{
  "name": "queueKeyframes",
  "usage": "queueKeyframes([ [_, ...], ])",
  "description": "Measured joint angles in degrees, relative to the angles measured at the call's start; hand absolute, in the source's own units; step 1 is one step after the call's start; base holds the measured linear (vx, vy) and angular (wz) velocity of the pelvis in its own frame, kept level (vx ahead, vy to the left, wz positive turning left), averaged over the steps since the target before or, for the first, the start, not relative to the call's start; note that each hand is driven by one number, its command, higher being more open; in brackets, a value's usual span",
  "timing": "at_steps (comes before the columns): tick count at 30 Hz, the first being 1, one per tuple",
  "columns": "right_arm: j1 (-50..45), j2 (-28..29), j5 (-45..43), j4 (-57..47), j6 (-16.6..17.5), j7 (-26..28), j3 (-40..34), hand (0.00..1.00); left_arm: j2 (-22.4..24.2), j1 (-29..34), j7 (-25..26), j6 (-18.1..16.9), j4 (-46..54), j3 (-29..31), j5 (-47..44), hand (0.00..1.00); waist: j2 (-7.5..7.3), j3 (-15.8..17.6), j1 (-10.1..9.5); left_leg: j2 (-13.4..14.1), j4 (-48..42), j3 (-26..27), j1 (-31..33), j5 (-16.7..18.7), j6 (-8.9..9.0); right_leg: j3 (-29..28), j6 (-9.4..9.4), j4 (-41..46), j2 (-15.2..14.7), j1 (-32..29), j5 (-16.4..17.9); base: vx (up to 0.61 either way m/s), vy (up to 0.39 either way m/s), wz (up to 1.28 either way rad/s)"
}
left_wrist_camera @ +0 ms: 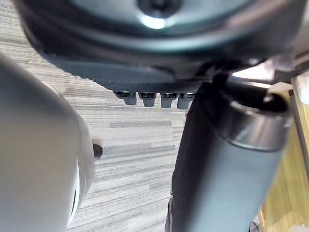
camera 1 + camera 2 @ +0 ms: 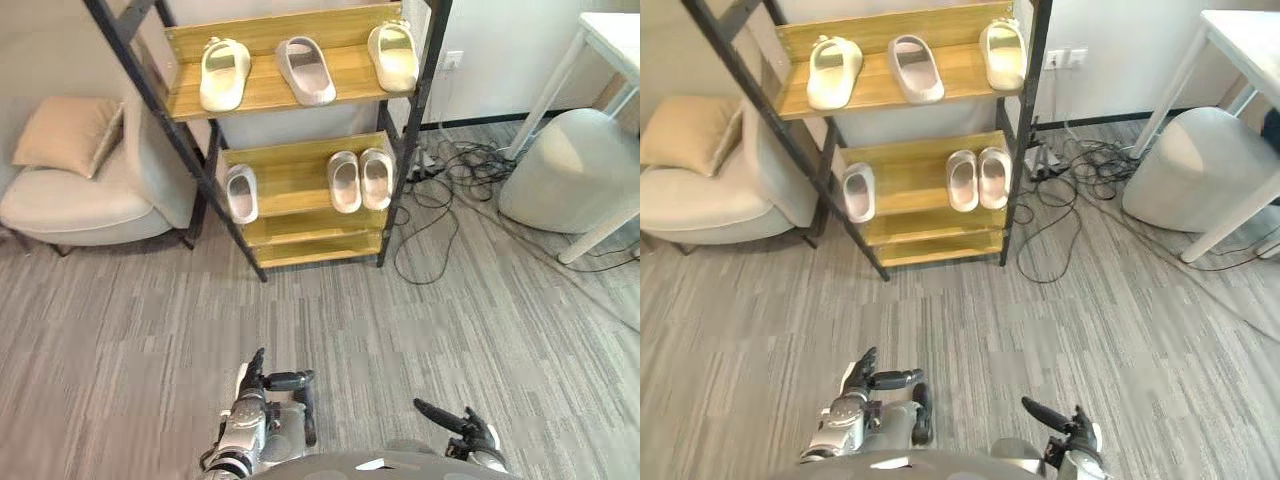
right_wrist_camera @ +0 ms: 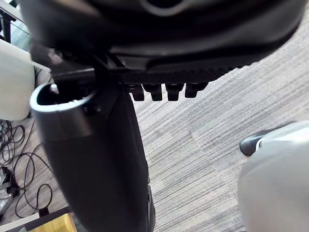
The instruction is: Organize the slippers on the shoe rack
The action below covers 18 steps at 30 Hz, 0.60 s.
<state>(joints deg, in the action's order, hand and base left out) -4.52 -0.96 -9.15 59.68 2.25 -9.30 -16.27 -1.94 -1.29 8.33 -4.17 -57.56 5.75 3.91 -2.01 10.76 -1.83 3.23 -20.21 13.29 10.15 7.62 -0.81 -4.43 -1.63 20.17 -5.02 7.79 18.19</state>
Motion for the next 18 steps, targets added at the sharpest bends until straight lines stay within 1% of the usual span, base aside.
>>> queueKeyframes([
  [1,0.21,0.28,0.01,0.04,0.04,0.08,0.11,1.00,-0.34,0.02,0.05,0.13,-0.29,-0.10,-0.01,1.00,-0.11,-0.09,-0.17,-0.44,0.33,0.66,-1.48,1.01,-0.22,-0.83,-0.79,4.81,-0.35,-1.50,-0.02,0.37,0.208,-0.41],
  [2,0.49,0.59,0.03,0.06,0.06,0.44,0.16,1.00,-0.88,0.10,0.04,0.53,-1.07,-0.63,-0.04,1.00,-0.21,-0.17,-0.10,-1.30,1.48,1.37,-3.76,2.22,-0.65,-1.41,-4.64,12.69,-1.15,-4.37,-0.87,0.28,0.167,-0.26],
  [3,0.78,0.58,0.04,0.01,0.09,0.66,0.26,1.00,-1.15,0.26,0.08,0.63,-1.46,-1.33,-0.06,1.00,0.00,-0.20,0.11,-1.58,1.90,1.40,-4.81,3.06,-0.79,-1.37,-7.72,17.88,-1.55,-6.39,-1.92,0.34,0.175,-0.13],
  [4,1.26,0.42,0.09,0.02,0.40,0.82,0.54,1.00,-1.72,0.40,0.14,0.80,-2.23,-2.51,-0.11,1.00,0.18,-0.12,0.29,-2.19,2.11,1.28,-6.57,4.23,-1.27,-1.31,-10.46,25.87,-1.99,-9.58,-2.54,0.34,0.107,0.02],
  [5,1.56,0.07,0.09,-0.05,0.39,1.03,0.55,1.00,-2.22,0.36,0.10,1.15,-3.42,-3.56,-0.53,1.00,0.39,-0.03,0.43,-2.81,2.83,1.05,-9.26,5.37,-1.48,0.54,-7.64,32.59,-3.16,-12.90,-0.92,0.35,0.071,0.08],
  [6,1.57,-0.08,0.09,-0.16,0.40,1.13,0.72,1.00,-2.26,0.44,0.12,1.20,-3.61,-3.67,-0.68,1.00,0.57,0.00,0.44,-2.87,3.06,0.95,-10.08,5.65,-1.50,1.40,-6.62,33.50,-3.39,-13.70,-0.36,0.44,0.004,0.24],
  [7,1.58,-0.69,0.07,-0.44,0.56,1.23,1.04,1.00,-2.22,0.95,0.44,1.19,-3.82,-4.28,-1.18,1.00,1.59,0.17,0.64,-2.87,4.68,-0.01,-13.31,6.15,-1.59,4.92,-3.55,33.56,-3.74,-17.03,1.35,0.38,-0.034,0.41],
  [8,1.74,-0.99,0.07,-0.78,0.76,1.29,1.16,1.00,-2.00,0.97,0.62,1.19,-3.82,-4.46,-1.17,1.00,2.01,0.22,0.97,-2.54,6.32,-1.30,-15.47,6.12,-1.56,6.71,-2.04,30.34,-3.29,-19.37,2.21,0.39,-0.061,0.52],
  [10,1.81,-1.08,0.05,-1.78,0.84,1.34,1.15,1.00,-1.58,1.14,0.62,1.19,-3.83,-4.45,-1.15,1.00,2.60,0.35,1.48,-1.46,7.70,-3.19,-17.17,6.09,-1.47,7.11,-1.56,24.07,-2.03,-21.88,2.28,0.36,-0.151,0.62],
  [11,1.94,-1.07,0.09,-2.48,0.88,1.33,1.19,1.00,-1.44,1.50,0.57,1.16,-3.84,-4.43,-1.11,1.00,2.90,0.45,2.08,-0.46,8.80,-4.84,-18.45,6.36,0.12,5.82,-2.55,16.76,-0.63,-23.39,0.74,0.40,-0.209,0.72],
  [12,1.88,-0.90,0.13,-2.58,0.89,1.32,1.23,1.00,-1.62,1.73,0.49,1.14,-3.83,-4.38,-1.03,1.00,2.63,0.39,2.11,-0.36,9.15,-5.47,-18.91,6.63,0.91,4.93,-2.83,12.10,-0.27,-23.74,-1.46,0.40,-0.246,0.80],
  [13,1.85,-0.75,0.02,-2.39,0.81,1.39,0.88,1.00,-1.59,1.81,0.32,1.20,-4.08,-4.12,-1.04,1.00,2.53,0.40,2.38,0.32,9.32,-7.32,-20.00,7.82,3.20,5.39,-1.08,10.53,0.18,-22.42,-7.77,0.47,-0.313,0.55],
  [14,1.84,-1.59,0.17,-2.28,0.91,1.29,0.40,1.00,-0.31,1.99,0.27,1.08,-3.82,-2.97,-0.83,1.00,4.23,-0.19,1.87,1.78,9.43,-7.54,-19.75,7.35,4.12,6.15,-0.29,11.18,1.09,-22.26,-6.96,0.53,-0.375,0.47],
  [15,1.84,-1.55,0.17,-2.26,0.84,1.22,-0.13,1.00,0.17,1.99,-0.07,0.95,-3.67,-2.23,-0.83,1.00,4.30,-0.10,1.95,1.96,9.59,-7.50,-19.85,6.81,4.55,6.91,0.19,11.87,0.95,-22.19,-5.89,0.37,-0.264,0.32],
  [16,1.86,-1.33,-0.10,-2.52,0.49,1.19,-1.24,1.00,0.68,1.95,-0.12,0.92,-3.53,-2.03,-0.82,1.00,4.62,-0.11,2.37,2.39,9.78,-7.55,-20.22,6.23,5.37,8.10,0.94,12.39,0.80,-21.68,-4.63,0.32,-0.276,0.53],
  [17,1.73,-1.35,-0.21,-2.61,0.51,1.15,-1.80,1.00,1.24,1.71,-0.10,0.98,-3.47,-1.86,-0.80,1.00,5.00,-0.06,2.92,3.38,8.88,-7.71,-20.31,5.96,5.70,10.41,1.67,12.22,0.77,-20.03,-3.64,0.26,-0.260,0.83],
  [18,1.42,-1.23,-0.28,-2.65,0.55,1.12,-1.78,1.00,1.78,1.34,-0.29,0.96,-2.97,-1.42,-0.67,1.00,4.99,-0.05,3.11,4.24,5.42,-7.63,-19.20,5.60,6.33,12.62,2.38,11.47,0.44,-17.83,-2.83,0.30,-0.305,0.91],
])
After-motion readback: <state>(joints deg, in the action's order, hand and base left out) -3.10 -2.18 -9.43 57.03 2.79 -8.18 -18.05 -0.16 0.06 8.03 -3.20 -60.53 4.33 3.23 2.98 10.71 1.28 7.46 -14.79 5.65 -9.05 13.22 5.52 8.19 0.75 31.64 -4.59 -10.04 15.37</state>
